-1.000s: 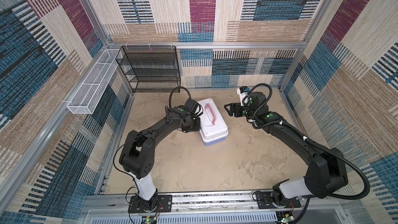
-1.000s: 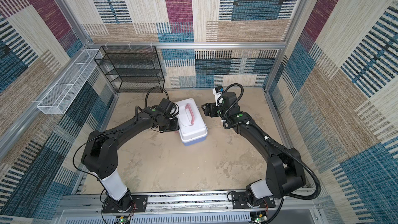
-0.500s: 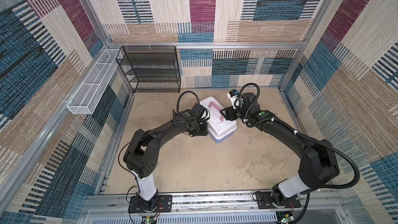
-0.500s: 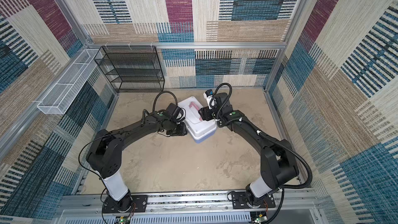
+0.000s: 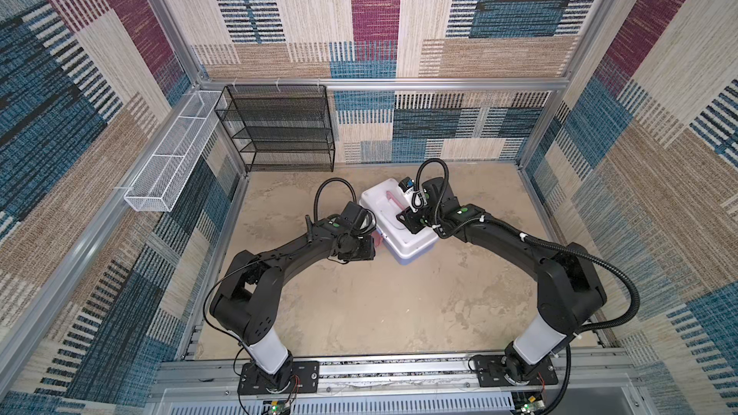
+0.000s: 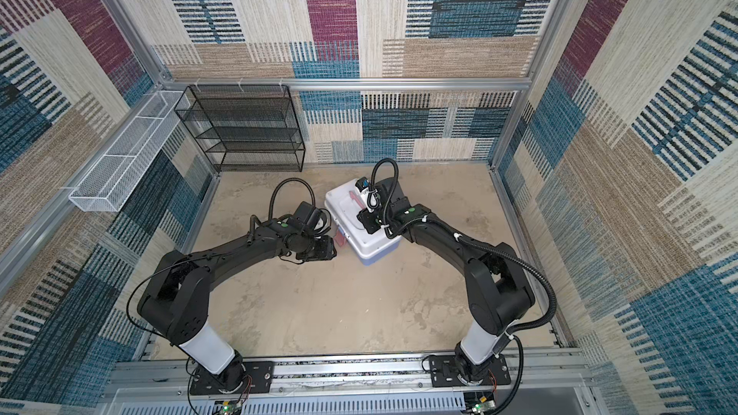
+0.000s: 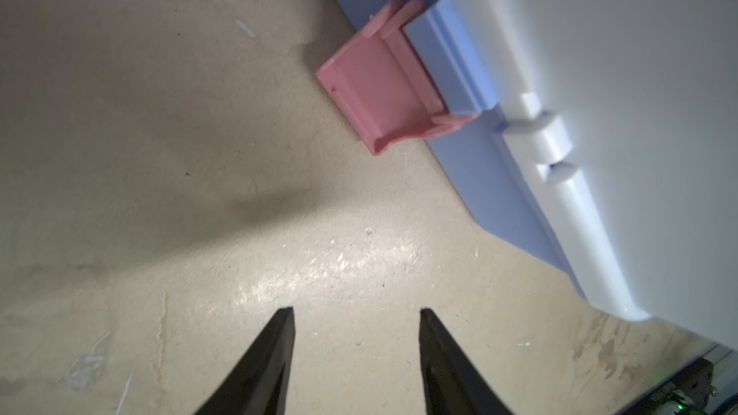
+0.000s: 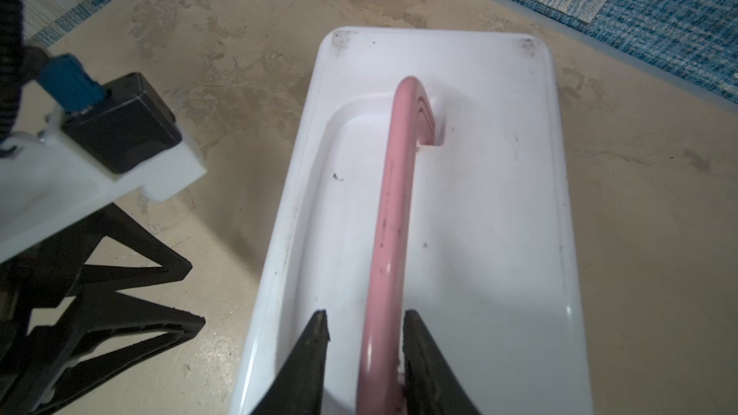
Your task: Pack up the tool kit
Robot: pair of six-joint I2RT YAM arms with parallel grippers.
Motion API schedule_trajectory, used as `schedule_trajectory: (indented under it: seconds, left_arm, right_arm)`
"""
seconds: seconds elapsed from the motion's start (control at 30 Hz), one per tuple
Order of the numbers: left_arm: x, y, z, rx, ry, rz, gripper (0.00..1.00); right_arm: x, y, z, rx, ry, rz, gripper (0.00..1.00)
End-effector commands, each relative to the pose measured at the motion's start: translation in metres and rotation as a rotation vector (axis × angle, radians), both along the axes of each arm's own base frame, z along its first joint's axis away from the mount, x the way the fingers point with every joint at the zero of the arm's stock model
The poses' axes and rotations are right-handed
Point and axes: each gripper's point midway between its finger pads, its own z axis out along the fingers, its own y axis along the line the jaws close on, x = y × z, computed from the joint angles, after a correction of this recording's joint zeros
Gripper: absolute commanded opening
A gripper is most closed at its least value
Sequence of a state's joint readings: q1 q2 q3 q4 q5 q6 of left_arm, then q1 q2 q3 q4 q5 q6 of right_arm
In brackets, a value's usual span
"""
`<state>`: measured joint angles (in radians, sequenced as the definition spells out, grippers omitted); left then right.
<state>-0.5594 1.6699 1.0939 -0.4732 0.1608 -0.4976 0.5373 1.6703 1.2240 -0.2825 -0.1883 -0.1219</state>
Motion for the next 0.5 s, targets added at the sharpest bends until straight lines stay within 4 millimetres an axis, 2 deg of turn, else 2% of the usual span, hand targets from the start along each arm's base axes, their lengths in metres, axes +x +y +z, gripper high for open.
schedule_trajectory:
  seconds: [0.0, 0.17, 0.33, 0.47]
  left_arm:
    - [0.003, 0.002, 0.001, 0.008, -0.052, -0.011, 0.54]
    - [-0.006, 0.004, -0.006, 0.028, -0.096, -0.012, 0.57]
    - [-0.010, -0.006, -0.011, 0.014, -0.130, -0.012, 0.60]
    - [-0.007, -0.011, -0.015, 0.031, -0.160, -0.005, 0.62]
  right_arm:
    - [-0.004, -0.006, -0.009, -0.066, -0.016, 0.009, 0.31]
    - [-0.016, -0.011, -0.014, -0.069, -0.017, 0.023, 0.28]
    - [-0.022, -0.012, -0.012, -0.058, -0.027, 0.031, 0.24]
    - [-0.022, -0.015, -0.014, -0.067, -0.025, 0.018, 0.31]
